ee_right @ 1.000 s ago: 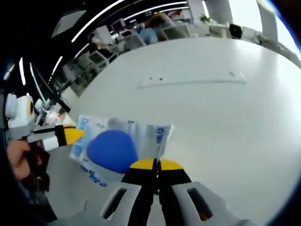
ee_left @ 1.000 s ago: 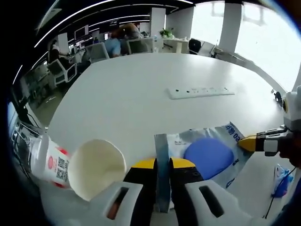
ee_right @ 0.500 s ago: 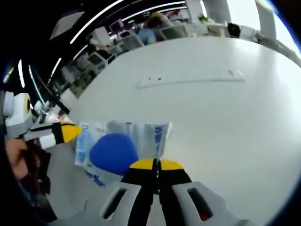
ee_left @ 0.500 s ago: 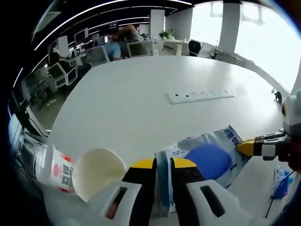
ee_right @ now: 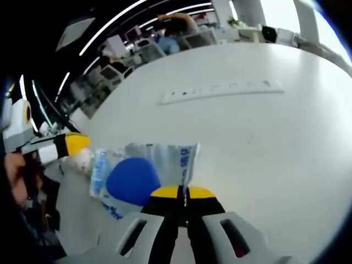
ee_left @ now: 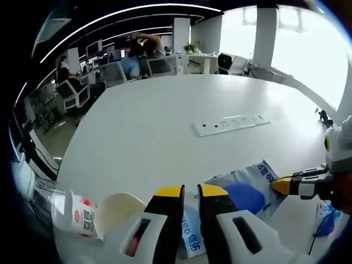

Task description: Arrange the tabletop items into an orderly group along one side of the table until the central work area is clear of visible clutter.

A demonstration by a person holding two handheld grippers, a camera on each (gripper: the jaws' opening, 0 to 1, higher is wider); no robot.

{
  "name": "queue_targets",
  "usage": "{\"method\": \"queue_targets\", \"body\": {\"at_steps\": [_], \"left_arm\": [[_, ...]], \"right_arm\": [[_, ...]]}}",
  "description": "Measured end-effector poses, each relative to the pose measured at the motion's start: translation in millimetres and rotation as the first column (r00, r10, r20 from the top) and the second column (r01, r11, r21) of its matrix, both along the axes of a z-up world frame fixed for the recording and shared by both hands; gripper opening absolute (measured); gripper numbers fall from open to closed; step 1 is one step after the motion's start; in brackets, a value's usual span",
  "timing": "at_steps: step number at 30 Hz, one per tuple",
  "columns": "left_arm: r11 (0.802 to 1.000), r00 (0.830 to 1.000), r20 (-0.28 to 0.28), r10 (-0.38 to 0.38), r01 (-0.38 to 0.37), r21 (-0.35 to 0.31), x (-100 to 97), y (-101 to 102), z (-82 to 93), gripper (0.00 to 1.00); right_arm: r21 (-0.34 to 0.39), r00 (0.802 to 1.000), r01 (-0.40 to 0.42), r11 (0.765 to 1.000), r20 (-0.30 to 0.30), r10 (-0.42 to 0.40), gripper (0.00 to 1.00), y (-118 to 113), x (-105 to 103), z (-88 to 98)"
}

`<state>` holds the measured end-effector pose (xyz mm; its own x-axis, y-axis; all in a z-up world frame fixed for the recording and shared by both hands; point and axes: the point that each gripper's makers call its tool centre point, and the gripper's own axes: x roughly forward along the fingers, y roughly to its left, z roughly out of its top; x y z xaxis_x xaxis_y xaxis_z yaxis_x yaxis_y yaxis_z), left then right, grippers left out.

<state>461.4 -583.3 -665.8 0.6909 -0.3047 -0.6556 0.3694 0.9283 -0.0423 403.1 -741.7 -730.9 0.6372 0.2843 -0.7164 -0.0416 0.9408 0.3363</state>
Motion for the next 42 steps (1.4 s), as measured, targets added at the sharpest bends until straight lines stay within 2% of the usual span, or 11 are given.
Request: {"method": "queue_targets", "body": {"at_steps": [12,26,39,42], "left_arm": [[1.0,1.0,-0.012,-0.013,0.013,0.004,-7.8,-0.4,-2.0,0.12],[1.0,1.0,-0.007,-0.019,0.019,-0.002,-14.9,0.2,-0.3,0.12],[0.999,1.0,-0.015,-0.015,0.015,-0.033,-45.9,7.4,-9.5,0.14],[0.999,1.0,-0.015,-0.016,0.015,-0.029,-51.7,11.2,-13.2,0.15]], "right_arm": [[-0.021,0.999,-0.009,1.0,0.031,0.01,0.02,-2.0,2.8,3.0],[-0.035,0.999,-0.002,0.999,0.034,0.004,0.1,-4.0,1.1,3.3],[-0.074,0.997,0.035,0.997,0.076,-0.029,0.15,-12.1,-0.4,12.3],[-0.056,0.997,0.038,0.998,0.064,-0.034,0.15,-11.6,-1.9,12.0]]}}
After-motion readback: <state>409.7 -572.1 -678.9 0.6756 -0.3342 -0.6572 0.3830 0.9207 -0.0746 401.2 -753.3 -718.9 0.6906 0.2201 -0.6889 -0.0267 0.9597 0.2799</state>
